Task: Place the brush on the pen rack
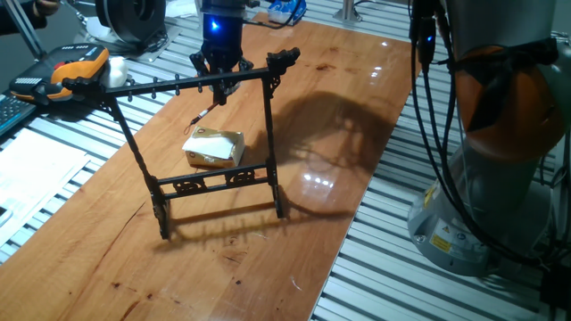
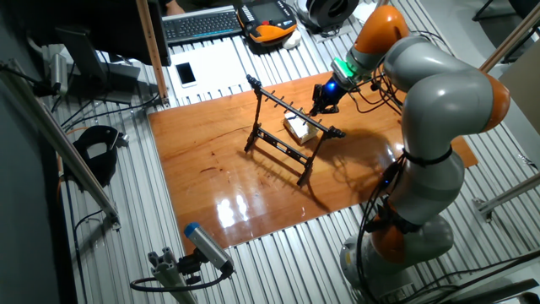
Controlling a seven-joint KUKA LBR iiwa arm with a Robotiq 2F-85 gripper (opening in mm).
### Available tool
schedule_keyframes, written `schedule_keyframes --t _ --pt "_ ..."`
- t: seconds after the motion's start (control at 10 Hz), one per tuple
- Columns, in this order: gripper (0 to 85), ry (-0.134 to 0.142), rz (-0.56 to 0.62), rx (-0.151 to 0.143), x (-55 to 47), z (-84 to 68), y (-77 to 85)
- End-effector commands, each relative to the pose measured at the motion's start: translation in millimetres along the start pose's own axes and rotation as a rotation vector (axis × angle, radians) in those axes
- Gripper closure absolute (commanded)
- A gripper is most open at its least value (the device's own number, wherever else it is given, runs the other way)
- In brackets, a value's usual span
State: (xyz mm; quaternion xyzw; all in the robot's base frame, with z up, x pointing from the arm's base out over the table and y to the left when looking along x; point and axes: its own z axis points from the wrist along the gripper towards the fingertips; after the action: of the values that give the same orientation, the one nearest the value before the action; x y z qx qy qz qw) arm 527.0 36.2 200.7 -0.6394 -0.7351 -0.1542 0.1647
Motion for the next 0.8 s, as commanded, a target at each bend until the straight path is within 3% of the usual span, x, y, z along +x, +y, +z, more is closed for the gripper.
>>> schedule_keyframes --t 0.0,0.1,0.3,0.5,0.7 --pt "85.0 -0.007 -0.006 -0.010 0.2 0.0 0.1" --pt "85.0 -0.007 -0.003 -0.013 0.2 0.0 0.1" --pt "85.0 0.029 0.039 0.002 1.9 -3.2 0.1" --pt "85.0 0.048 0.071 0.027 7.5 -18.4 2.8" --pt "85.0 0.045 0.089 0.035 11.6 -28.4 5.2"
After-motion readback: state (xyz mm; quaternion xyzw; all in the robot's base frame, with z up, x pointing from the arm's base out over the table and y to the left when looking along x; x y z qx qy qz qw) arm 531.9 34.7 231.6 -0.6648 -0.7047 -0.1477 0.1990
